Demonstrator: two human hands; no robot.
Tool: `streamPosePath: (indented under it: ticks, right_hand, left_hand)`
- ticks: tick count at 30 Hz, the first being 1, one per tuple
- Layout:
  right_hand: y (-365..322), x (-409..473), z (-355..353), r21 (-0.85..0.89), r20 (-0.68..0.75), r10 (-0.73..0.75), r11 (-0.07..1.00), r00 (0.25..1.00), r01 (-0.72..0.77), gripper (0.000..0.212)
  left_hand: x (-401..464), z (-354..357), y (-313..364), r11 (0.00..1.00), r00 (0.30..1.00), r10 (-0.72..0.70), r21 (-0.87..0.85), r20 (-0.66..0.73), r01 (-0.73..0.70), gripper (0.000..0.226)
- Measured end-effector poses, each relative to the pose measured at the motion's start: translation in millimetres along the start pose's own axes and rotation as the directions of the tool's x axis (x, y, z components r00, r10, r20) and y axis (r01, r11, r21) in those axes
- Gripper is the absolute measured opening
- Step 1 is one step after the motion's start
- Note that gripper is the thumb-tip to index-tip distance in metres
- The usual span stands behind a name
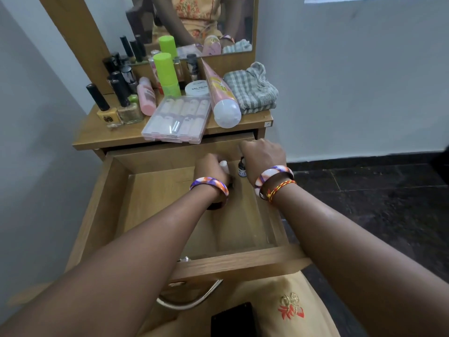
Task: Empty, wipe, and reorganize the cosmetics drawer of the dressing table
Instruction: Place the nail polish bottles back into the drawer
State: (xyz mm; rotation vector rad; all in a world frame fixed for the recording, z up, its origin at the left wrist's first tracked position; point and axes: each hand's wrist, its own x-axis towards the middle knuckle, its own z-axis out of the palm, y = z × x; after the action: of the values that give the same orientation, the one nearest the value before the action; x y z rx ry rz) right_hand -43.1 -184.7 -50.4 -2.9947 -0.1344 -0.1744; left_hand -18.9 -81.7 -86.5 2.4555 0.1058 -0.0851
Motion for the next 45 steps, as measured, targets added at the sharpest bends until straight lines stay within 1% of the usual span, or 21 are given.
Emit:
streamPosePath:
  ticks: [3, 5, 7, 11, 15, 18, 19, 21, 22, 23, 24, 25, 26, 31, 34, 40, 45]
  right_hand:
    - [2, 4, -1, -0.015, 0.032, 0.009, 1.0, 0.999, -0.008, 0.027]
    - [3, 7, 2, -0.044, 0.039, 0.021, 0.999, 0.999, -0.019, 0.031]
    - [4, 9, 5, -0.059, 0.042, 0.023, 0.998, 0.999, -0.02, 0.031]
    - [2, 14, 8, -0.127, 0.037, -0.031, 0.991, 0.999, 0.035, 0.029]
    - [0, 25, 10, -0.168, 0.033, -0.075, 0.983, 0.997, 0.079, 0.031]
    - [0, 33, 9, -0.172, 0.034, -0.106, 0.979, 0.994, 0.11, 0.03]
    - [0, 36, 9, -0.172, 0.039, -0.109, 0.978, 0.993, 0.115, 0.029]
    - [1, 40, 8, -0.171, 0.047, -0.112, 0.978, 0.993, 0.118, 0.029]
    - [2, 41, 9, -0.171, 0.051, -0.112, 0.978, 0.992, 0.12, 0.029]
    - [2, 42, 9, -0.174, 0.055, -0.114, 0.977, 0.992, 0.122, 0.028]
    - [2, 41, 10, -0.18, 0.057, -0.119, 0.975, 0.991, 0.127, 0.027]
    - [2, 40, 10, -0.185, 0.059, -0.125, 0.974, 0.99, 0.134, 0.027]
    - [2, 39, 11, -0.185, 0.059, -0.13, 0.973, 0.99, 0.139, 0.028]
    - [4, 34, 13, -0.163, 0.039, -0.096, 0.981, 0.995, 0.101, 0.031]
    - [3, 28, 14, -0.159, 0.028, -0.088, 0.983, 0.996, 0.091, 0.034]
    - [4, 23, 20, -0.171, -0.009, -0.034, 0.985, 0.999, 0.032, 0.029]
    - [3, 24, 19, -0.204, 0.005, -0.04, 0.978, 0.999, 0.04, 0.029]
  left_hand:
    - [3, 8, 5, 0.996, 0.996, -0.001, -0.087, -0.087, -0.007, 0.019]
    - [5, 13, 6, 0.994, 0.992, 0.006, -0.108, -0.126, -0.019, 0.019]
    - [9, 17, 5, 0.989, 0.989, 0.01, -0.142, -0.151, -0.032, 0.018]
    - [17, 18, 2, 0.981, 0.984, 0.017, -0.186, -0.175, -0.05, 0.018]
    - [26, 19, 1, 0.982, 0.984, 0.043, -0.175, -0.171, -0.073, 0.023]
    - [31, 18, 2, 0.983, 0.979, 0.045, -0.164, -0.197, -0.078, 0.024]
    - [33, 19, 0, 0.985, 0.982, 0.043, -0.159, -0.182, -0.072, 0.02]
    - [34, 21, -2, 0.997, 0.998, 0.011, -0.077, -0.063, -0.016, 0.006]
    - [33, 22, -3, 0.998, 0.999, -0.001, -0.063, -0.038, -0.002, 0.011]
    - [36, 23, -4, 0.996, 0.998, 0.012, -0.091, -0.064, -0.018, 0.011]
    - [38, 23, -4, 0.988, 0.992, 0.03, -0.148, -0.122, -0.048, 0.006]
    - [39, 24, -3, 0.981, 0.985, 0.04, -0.182, -0.168, -0.071, 0.009]
    - [39, 24, -2, 0.978, 0.983, 0.047, -0.191, -0.18, -0.082, 0.012]
    - [35, 34, -11, 0.959, 0.976, 0.092, -0.246, -0.199, -0.141, 0.01]
    - [30, 37, -18, 0.959, 0.981, 0.078, -0.256, -0.18, -0.124, 0.011]
    - [20, 34, -18, 0.957, 0.981, 0.051, -0.273, -0.187, -0.102, 0.015]
    - [18, 31, -20, 0.963, 0.987, 0.058, -0.253, -0.15, -0.095, 0.023]
